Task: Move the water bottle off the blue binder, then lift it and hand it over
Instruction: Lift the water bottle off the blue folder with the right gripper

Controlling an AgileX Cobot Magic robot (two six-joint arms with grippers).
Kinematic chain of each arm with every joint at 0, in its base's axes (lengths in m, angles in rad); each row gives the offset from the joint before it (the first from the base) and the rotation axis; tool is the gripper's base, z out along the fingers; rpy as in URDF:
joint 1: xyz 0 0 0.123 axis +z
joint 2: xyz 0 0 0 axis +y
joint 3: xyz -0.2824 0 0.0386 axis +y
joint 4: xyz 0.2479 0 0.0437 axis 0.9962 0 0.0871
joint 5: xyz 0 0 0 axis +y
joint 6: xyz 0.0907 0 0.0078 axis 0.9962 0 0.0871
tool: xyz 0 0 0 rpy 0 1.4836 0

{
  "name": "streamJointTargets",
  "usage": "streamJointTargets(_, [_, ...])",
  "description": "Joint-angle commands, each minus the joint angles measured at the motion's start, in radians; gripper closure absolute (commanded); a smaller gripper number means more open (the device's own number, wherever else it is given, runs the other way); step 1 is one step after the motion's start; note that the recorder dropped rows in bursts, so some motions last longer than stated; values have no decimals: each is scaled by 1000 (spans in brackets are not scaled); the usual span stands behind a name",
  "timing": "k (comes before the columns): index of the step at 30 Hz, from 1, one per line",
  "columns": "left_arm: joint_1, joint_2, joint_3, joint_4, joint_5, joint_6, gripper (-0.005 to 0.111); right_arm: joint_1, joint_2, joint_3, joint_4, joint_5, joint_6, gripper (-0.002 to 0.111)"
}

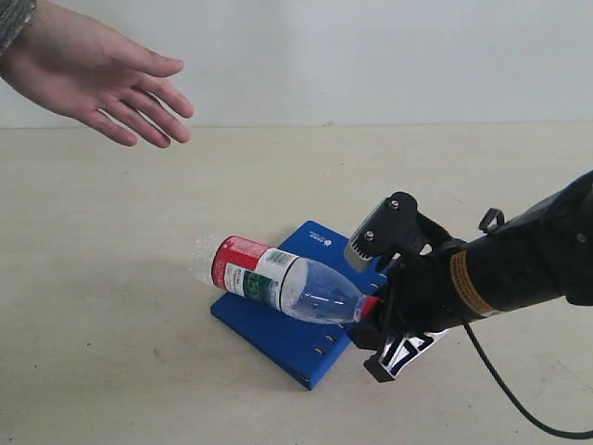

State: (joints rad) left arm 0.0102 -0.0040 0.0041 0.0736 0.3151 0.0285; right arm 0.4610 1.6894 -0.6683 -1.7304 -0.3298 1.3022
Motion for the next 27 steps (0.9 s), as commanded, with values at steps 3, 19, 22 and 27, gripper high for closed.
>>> streamJointTargets(3, [-8, 4, -4, -7, -9, 1, 102, 2, -1, -3, -14, 4, 61, 104])
streamJointTargets(19, [-8, 4, -4, -7, -9, 1, 102, -3, -404, -3, -14, 469, 188, 108])
streamJointTargets(22, [-8, 4, -4, -7, -9, 1, 102, -3, -412, -3, 13, 580, 147, 108])
streamJointTargets(27, [-8, 4, -4, -7, -9, 1, 102, -3, -412, -3, 273, 674, -129, 108])
